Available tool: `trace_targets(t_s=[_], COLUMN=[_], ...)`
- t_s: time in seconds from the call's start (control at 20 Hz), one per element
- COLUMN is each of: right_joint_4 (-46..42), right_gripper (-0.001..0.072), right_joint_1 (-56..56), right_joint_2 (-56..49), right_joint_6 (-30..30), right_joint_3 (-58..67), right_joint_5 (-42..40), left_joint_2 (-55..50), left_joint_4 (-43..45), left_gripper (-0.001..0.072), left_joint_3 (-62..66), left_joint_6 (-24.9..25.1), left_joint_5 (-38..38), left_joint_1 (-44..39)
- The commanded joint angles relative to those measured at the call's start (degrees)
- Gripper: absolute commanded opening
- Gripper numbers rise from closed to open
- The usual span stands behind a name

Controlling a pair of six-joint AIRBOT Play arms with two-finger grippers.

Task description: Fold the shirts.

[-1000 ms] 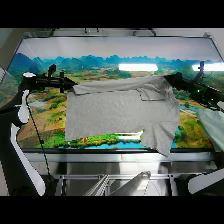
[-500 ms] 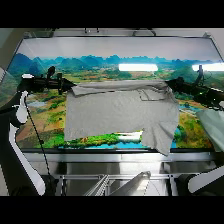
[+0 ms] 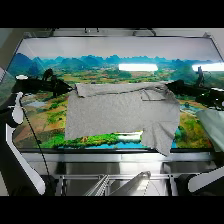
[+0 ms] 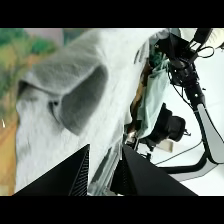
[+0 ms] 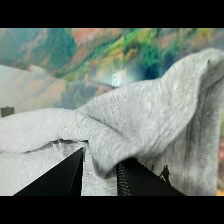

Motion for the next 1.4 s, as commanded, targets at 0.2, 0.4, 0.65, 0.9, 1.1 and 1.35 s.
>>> trace_targets(t_s=[0.2,0.4,0.65,0.9,1.1,1.35], right_joint_4=[-28.3,-31.63,-31.74,-33.73,-33.31,-33.33], right_gripper=[0.0343,0.0341,0.0499,0.0502,0.0501,0.0501], right_joint_1=[-8.57,-9.53,-9.49,-9.46,-9.46,-9.46], right_joint_2=[16.74,28.04,37.33,37.57,37.59,37.59], right_joint_6=[17.18,19.23,22.21,24.85,24.85,24.83], right_joint_3=[-0.39,-13.07,-31.5,-33.14,-33.14,-33.14], right_joint_5=[5.46,9.55,2.43,5.62,8.07,8.52], left_joint_2=[13.03,27.74,42.18,43.3,39.04,36.02], left_joint_4=[5.03,25.29,31.19,31.23,31.67,32.52], left_gripper=[0.018,0.0164,0.0276,0.0339,0.0345,0.0365], left_joint_3=[-1.27,-16.61,-44.81,-57.83,-62.93,-62.88], left_joint_6=[-1.03,1.57,4.7,7.1,7.5,7.48], left_joint_5=[-3.85,-2.34,7.39,14.16,15.52,13.88], left_joint_1=[5.57,4.28,4.07,3.8,3.65,1.81])
